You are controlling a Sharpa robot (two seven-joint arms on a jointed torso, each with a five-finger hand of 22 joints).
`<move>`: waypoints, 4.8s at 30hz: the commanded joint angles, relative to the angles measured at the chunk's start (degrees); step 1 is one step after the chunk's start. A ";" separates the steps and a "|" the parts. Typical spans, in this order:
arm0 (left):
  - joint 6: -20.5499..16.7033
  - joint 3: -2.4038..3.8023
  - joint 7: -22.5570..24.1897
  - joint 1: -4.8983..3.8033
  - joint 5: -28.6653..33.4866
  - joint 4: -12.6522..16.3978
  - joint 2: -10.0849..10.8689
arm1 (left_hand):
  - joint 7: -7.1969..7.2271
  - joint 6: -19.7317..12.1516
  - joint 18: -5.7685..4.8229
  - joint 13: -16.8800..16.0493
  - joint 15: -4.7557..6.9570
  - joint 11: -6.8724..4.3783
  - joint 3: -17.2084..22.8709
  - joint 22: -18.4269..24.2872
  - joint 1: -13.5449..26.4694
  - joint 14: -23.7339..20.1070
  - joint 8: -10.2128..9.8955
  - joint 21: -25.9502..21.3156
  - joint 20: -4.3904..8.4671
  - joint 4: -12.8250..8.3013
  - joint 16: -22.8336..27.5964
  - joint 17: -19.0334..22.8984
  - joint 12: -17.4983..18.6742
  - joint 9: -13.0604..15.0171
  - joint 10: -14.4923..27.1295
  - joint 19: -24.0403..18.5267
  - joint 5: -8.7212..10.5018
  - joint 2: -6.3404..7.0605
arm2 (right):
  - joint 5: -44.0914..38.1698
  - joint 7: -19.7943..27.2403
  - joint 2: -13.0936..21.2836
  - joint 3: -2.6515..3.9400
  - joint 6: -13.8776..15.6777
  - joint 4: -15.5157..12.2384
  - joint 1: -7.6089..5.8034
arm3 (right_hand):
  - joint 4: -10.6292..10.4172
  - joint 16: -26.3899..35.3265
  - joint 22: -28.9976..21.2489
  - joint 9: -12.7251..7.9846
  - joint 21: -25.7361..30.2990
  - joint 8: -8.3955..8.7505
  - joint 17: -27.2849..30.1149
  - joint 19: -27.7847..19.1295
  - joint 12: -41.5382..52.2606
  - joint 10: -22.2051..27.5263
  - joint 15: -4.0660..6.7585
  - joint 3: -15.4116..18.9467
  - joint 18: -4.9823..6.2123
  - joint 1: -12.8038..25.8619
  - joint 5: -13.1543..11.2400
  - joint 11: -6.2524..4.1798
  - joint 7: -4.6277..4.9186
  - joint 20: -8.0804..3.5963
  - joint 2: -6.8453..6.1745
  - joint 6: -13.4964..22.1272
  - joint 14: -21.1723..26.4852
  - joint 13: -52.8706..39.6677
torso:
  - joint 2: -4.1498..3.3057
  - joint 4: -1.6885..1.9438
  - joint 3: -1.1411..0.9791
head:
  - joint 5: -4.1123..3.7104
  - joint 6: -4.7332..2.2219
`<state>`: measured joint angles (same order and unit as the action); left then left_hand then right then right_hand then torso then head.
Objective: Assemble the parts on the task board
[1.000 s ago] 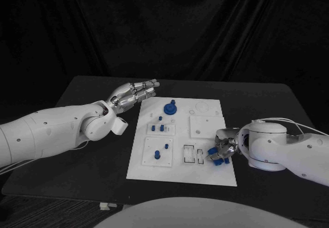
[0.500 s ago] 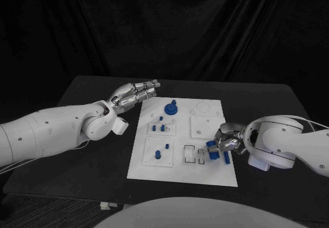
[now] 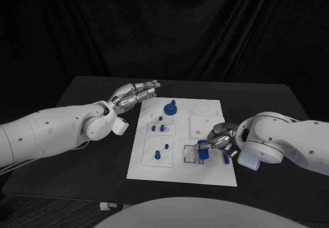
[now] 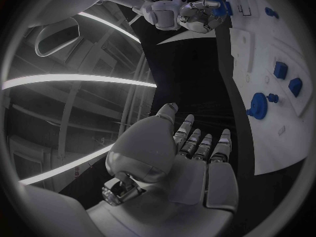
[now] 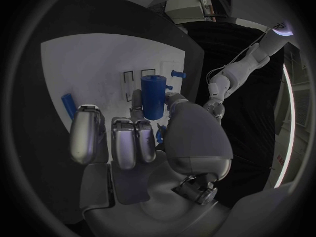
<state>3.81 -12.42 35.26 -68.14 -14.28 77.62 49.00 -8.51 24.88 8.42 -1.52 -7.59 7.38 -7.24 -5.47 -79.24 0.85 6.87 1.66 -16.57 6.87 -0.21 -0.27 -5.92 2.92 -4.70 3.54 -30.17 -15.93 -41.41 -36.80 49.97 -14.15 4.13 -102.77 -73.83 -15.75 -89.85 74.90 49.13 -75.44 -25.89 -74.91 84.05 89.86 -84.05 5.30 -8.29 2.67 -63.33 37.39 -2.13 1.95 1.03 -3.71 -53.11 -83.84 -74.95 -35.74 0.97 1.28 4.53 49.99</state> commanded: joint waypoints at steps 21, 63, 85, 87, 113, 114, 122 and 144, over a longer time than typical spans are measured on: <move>1.18 0.06 0.16 0.11 0.40 0.01 -0.42 | -0.29 0.09 0.60 -0.05 -0.30 0.39 0.52 -0.02 -0.65 -0.03 0.34 0.33 -0.21 0.08 -0.40 -0.08 -0.43 0.03 -0.17 0.39 -0.24 0.04 | 2.90 -1.21 -5.80 -0.01 0.92 3.97 2.88 | 2.51 -0.15 8.98 -1.05 6.08 0.01 -15.09 -2.37 0.14 -5.95 -1.16 -2.81 1.76 5.09 -17.16 1.41 1.35 1.10 1.57 2.93 -6.16 -15.05 | -0.25 0.00 -0.09 | 0.29 0.01; 1.73 0.06 -0.64 0.28 0.40 0.00 -0.23 | -0.36 0.12 0.62 -0.06 -0.54 0.49 0.72 -0.10 -0.73 0.09 0.35 0.38 -0.23 0.18 -0.49 -0.13 -0.52 0.03 -0.19 0.49 -0.21 -0.01 | 1.47 -1.93 -4.07 0.03 0.88 3.17 2.83 | -0.89 -0.15 8.59 -0.16 8.95 -4.86 -15.09 -2.63 0.14 -5.95 -1.82 10.43 2.16 11.89 -33.85 2.13 2.10 1.80 1.90 7.98 -6.16 -15.05 | -0.10 -0.03 -0.10 | 0.75 0.01; 1.39 0.05 -0.68 0.34 0.40 0.10 0.22 | -0.42 0.32 0.65 -0.08 -0.68 0.56 0.80 -0.23 -0.75 0.17 0.42 0.45 -0.24 0.25 -0.54 -0.16 -0.64 0.05 -0.27 0.63 -0.20 0.02 | -3.24 1.91 6.90 0.02 0.87 -4.32 -2.74 | 1.28 -0.15 9.20 0.78 7.13 -9.70 -15.09 -1.57 0.14 -5.95 -1.20 13.53 1.78 1.80 -26.28 1.43 1.34 1.23 4.76 8.63 -6.16 -15.05 | -0.05 -0.09 -0.10 | 0.69 0.01; 1.34 0.05 -0.66 0.34 0.40 0.13 0.26 | -0.42 0.32 0.65 -0.08 -0.68 0.56 0.80 -0.23 -0.75 0.17 0.42 0.45 -0.24 0.25 -0.54 -0.16 -0.64 0.05 -0.27 0.63 -0.20 0.02 | -6.06 0.88 7.98 0.01 -0.38 -4.19 -2.82 | 1.44 -0.15 9.19 0.56 7.16 -9.61 -15.09 -1.57 0.14 -5.95 -1.21 13.63 1.79 1.28 -25.46 1.45 1.35 1.20 4.87 8.80 -6.16 -15.05 | -0.04 -0.08 -0.08 | 0.65 0.01; 1.29 0.05 -0.66 0.37 0.40 0.43 0.52 | -0.50 0.47 0.68 -0.10 -0.65 0.66 0.88 -0.16 -0.78 0.11 0.48 0.45 -0.23 0.32 -0.50 -0.13 -0.75 0.07 -0.35 0.62 -0.22 0.09 | -32.65 -4.69 11.26 -0.02 -5.80 -4.57 0.75 | 1.26 -0.15 10.12 -6.35 3.72 -5.18 -15.09 -0.05 0.14 -5.95 -0.87 15.10 1.10 -2.27 -18.07 1.10 0.97 0.88 6.40 3.72 -6.16 -15.05 | -0.15 -0.02 -0.10 | 0.41 0.01; 1.29 0.05 -0.66 0.37 0.40 0.42 0.52 | -0.50 0.47 0.68 -0.10 -0.65 0.66 0.88 -0.16 -0.78 0.11 0.48 0.45 -0.23 0.32 -0.50 -0.13 -0.75 0.07 -0.35 0.62 -0.22 0.09 | -32.73 -4.67 11.25 -0.02 -5.58 -4.60 0.99 | 1.18 -0.15 10.20 -6.56 3.41 -5.01 -15.09 0.07 0.14 -5.95 -0.85 15.20 1.04 -2.25 -18.20 1.08 0.94 0.86 6.42 3.48 -6.16 -15.05 | -0.16 -0.02 -0.11 | 0.33 0.01; 1.45 0.05 -0.66 0.38 0.40 0.37 0.33 | -0.53 0.44 0.68 -0.10 -0.62 0.69 0.93 -0.12 -0.81 0.10 0.48 0.44 -0.22 0.33 -0.49 -0.12 -0.78 0.07 -0.37 0.60 -0.24 0.11 | -33.10 -4.51 10.39 -0.02 -4.79 -4.21 2.34 | 1.12 -0.15 10.23 -7.08 3.28 -4.67 -15.09 0.14 0.14 -5.95 -0.77 15.37 1.02 -2.45 -18.73 0.99 0.83 0.79 6.51 2.76 -6.16 -15.05 | -0.18 0.02 -0.12 | 0.09 0.01; 1.70 0.05 -0.70 0.50 0.40 0.26 0.25 | -0.55 0.31 0.68 -0.09 -0.60 0.73 1.01 -0.06 -0.86 0.07 0.44 0.42 -0.22 0.34 -0.47 -0.11 -0.76 0.05 -0.33 0.57 -0.27 0.12 | -33.17 -4.42 8.63 -0.03 -5.46 -2.19 6.01 | 7.02 -0.15 10.20 -12.55 3.34 0.68 -15.09 0.14 0.14 -5.95 -0.69 10.37 1.02 -11.90 -16.39 1.00 0.90 0.62 6.71 1.55 -6.16 -15.05 | -0.08 -0.06 -0.09 | 0.16 0.01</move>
<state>5.00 -12.42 33.88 -67.72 -14.28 77.78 49.34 -8.71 25.09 8.41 -1.55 -7.80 7.77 -6.60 -5.59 -79.46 1.05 7.10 1.88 -16.78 7.19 -0.42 -0.35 -6.37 2.91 -5.09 3.74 -30.17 -15.70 -74.05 -38.94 58.59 -13.85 -1.17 -105.29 -68.43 -9.12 -89.85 74.92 38.26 -72.27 -25.73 -74.91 83.94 89.85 -84.04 4.30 2.34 4.49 -74.33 20.67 -0.93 3.06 1.74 2.65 -51.22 -84.04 -74.92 -35.84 0.96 1.19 4.55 49.99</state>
